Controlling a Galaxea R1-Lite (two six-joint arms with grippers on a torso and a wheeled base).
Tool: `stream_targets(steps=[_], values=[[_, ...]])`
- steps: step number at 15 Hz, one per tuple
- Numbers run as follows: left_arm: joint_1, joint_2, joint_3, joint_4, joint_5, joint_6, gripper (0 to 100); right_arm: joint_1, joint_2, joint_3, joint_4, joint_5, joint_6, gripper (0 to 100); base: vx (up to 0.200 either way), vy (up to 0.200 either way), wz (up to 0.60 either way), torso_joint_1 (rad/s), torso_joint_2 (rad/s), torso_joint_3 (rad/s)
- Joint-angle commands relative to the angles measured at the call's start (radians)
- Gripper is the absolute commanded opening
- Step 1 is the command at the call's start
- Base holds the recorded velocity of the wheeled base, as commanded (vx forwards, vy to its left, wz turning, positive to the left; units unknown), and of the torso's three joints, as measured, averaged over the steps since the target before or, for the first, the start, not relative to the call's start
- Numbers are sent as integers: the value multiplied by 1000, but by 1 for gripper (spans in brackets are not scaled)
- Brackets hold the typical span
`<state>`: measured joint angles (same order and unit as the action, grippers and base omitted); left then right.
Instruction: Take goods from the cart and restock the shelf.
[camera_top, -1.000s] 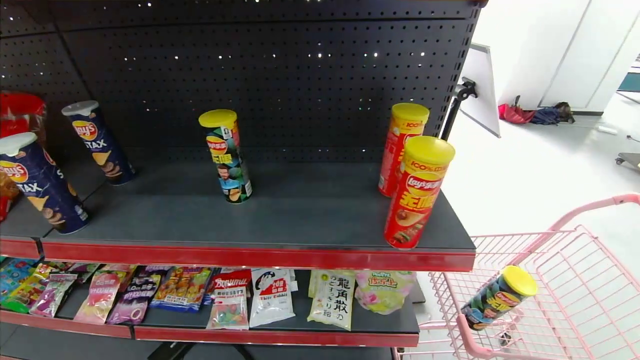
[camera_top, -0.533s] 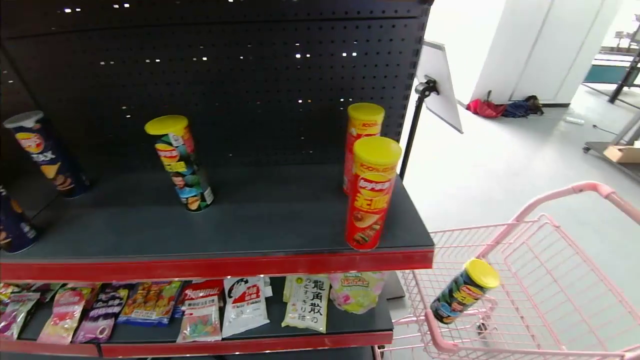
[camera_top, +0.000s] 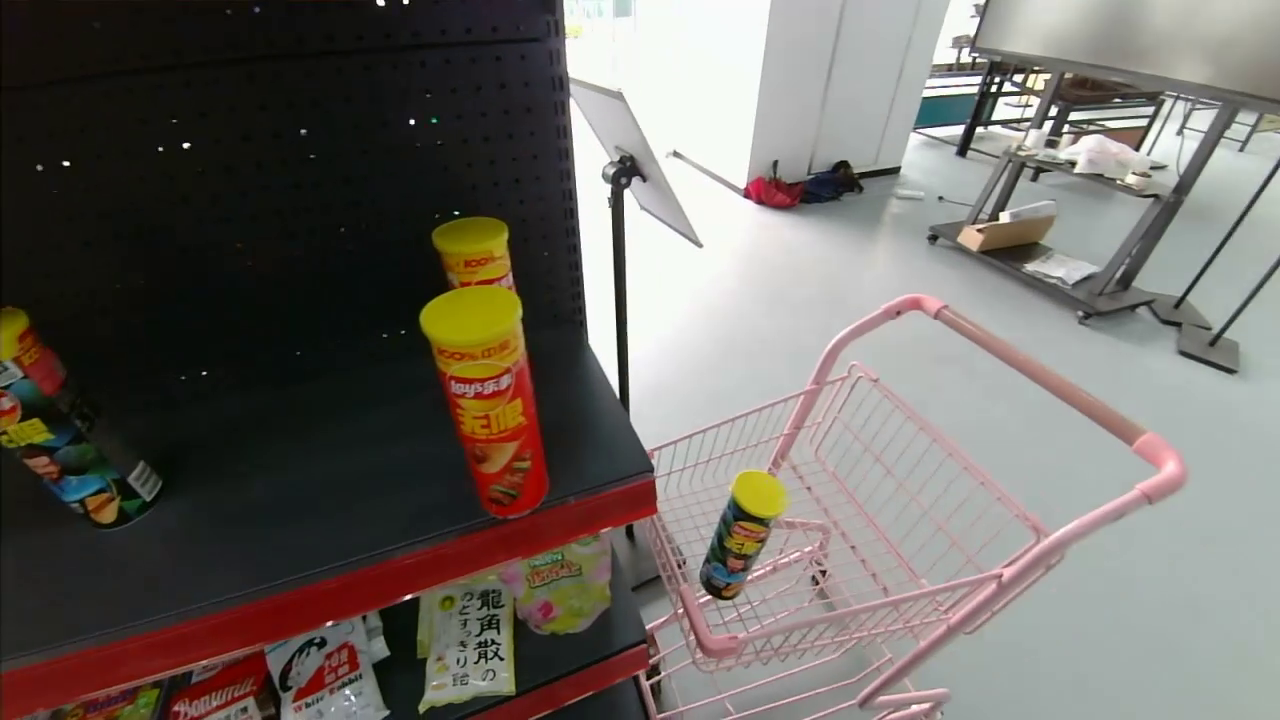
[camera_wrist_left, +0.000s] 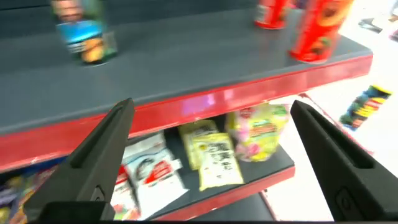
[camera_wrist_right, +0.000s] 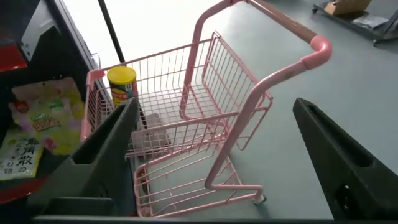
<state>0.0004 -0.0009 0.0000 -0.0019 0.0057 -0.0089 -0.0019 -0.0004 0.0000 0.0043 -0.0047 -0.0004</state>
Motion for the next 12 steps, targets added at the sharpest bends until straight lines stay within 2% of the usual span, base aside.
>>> stream_targets(steps=[1,5,12], values=[[0,1,0,-1,2,0,100,0,0,0,2,0,0,100,0,0,0,0,0,0],[0,1,0,-1,2,0,100,0,0,0,0,-1,0,100,0,0,0,-24,47,31],[1,1,0,-1,0,-2,100,0,0,0,0,-1,0,100,0,0,0,-136,346,200]])
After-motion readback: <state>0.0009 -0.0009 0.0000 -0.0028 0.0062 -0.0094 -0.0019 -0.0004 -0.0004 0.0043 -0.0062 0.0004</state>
